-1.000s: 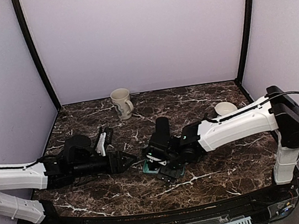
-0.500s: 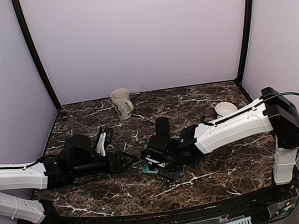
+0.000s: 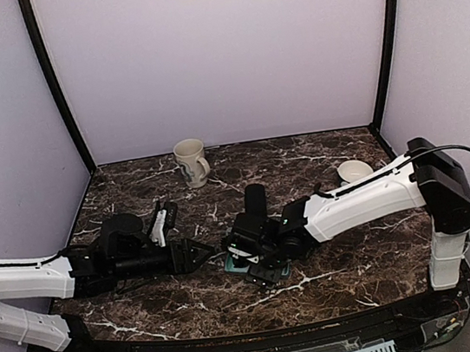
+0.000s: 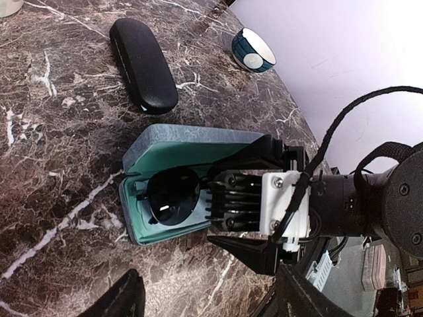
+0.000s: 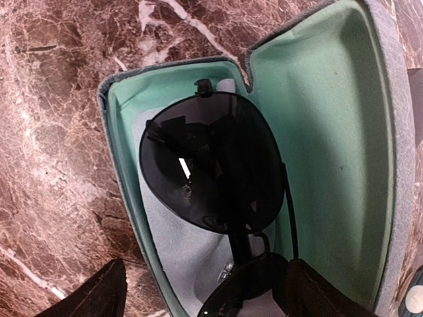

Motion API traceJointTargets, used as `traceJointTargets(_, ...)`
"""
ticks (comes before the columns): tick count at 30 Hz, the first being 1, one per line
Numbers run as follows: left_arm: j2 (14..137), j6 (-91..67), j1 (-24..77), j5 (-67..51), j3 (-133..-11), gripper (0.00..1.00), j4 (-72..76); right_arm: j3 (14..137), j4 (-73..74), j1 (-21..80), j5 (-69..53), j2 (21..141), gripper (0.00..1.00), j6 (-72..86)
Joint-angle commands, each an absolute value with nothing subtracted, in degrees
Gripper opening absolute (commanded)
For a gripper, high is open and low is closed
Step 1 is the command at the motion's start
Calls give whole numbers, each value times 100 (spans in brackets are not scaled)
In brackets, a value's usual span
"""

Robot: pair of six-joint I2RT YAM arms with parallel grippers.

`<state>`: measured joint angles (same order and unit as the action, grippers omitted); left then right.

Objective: Organize the sunglasses
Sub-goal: Adjust the sunglasses in the sunglasses case.

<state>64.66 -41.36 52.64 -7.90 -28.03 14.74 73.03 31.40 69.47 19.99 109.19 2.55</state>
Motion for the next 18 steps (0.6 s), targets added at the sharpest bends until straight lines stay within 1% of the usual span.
traceJointTargets(1, 6328, -4131, 5238, -787, -2715, 69, 1548, 7251, 2953, 6874, 1881, 11012, 81, 170)
traceJointTargets(18, 6354, -4130, 5238, -774, -2703, 69, 1549, 7203, 2905, 6872, 1622, 10900, 67, 264)
